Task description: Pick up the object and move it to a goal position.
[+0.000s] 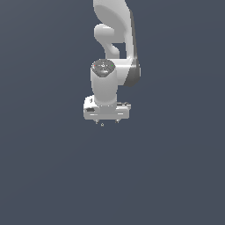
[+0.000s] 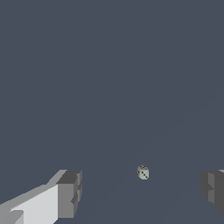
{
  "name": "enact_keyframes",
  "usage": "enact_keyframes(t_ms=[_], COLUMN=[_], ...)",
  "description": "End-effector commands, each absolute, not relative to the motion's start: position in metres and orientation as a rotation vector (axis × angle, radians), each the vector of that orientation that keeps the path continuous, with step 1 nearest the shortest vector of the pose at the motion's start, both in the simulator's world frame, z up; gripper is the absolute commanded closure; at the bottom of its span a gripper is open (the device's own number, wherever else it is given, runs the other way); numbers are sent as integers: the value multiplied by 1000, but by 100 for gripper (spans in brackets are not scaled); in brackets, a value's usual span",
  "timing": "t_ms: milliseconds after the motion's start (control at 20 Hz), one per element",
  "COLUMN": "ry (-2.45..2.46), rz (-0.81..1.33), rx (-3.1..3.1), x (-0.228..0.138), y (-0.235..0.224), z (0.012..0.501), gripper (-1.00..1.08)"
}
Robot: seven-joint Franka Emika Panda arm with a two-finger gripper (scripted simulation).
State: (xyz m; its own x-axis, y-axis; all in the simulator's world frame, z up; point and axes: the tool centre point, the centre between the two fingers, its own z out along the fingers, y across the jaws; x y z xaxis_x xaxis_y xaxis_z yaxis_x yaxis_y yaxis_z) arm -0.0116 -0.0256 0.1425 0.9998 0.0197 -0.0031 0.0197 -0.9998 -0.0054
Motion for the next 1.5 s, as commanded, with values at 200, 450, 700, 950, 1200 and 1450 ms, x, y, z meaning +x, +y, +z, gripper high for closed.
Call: enact_keyframes(t_ms=[200, 450, 700, 950, 1200, 1450], ry=[0, 21, 35, 39, 39, 39], rz=[3, 1, 0, 0, 2, 2], rx=[-3137, -3139, -3141, -3141, -3141, -3141], x=[-36, -55, -68, -73, -72, -73], y=[-42, -54, -60, -62, -62, -62], z=[103, 78, 64, 59, 55, 36], gripper=[-92, -92, -92, -92, -92, -92])
